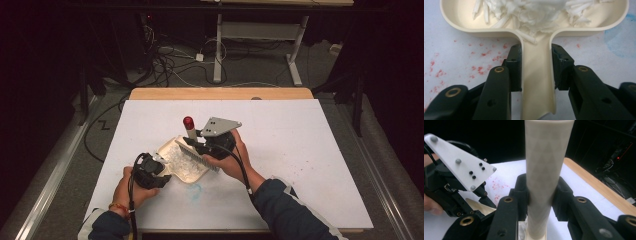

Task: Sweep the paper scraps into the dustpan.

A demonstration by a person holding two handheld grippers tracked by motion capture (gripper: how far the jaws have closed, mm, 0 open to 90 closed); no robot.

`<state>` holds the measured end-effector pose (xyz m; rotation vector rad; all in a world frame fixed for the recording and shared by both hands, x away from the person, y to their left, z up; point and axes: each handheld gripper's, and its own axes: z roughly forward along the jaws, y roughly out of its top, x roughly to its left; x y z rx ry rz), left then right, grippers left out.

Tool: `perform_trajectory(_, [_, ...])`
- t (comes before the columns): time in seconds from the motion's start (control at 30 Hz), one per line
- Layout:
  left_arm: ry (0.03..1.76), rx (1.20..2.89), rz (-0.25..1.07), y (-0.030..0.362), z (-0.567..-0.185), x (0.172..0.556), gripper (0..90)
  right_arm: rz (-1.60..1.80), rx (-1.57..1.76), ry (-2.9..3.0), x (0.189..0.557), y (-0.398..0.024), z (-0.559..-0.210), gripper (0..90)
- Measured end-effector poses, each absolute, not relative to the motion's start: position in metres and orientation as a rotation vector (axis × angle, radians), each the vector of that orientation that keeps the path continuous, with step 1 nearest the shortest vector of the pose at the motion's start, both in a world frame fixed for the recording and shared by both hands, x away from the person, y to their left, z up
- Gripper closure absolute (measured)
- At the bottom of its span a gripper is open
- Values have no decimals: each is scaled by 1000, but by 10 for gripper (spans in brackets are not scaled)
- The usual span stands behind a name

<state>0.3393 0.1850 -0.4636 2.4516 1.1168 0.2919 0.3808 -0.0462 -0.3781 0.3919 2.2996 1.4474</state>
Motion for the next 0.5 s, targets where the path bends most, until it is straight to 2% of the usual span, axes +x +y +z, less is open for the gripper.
perform_trajectory(0.5, [1129, 2447, 297, 183, -462, 337, 632, 1478, 457, 2238, 378, -75, -367, 705])
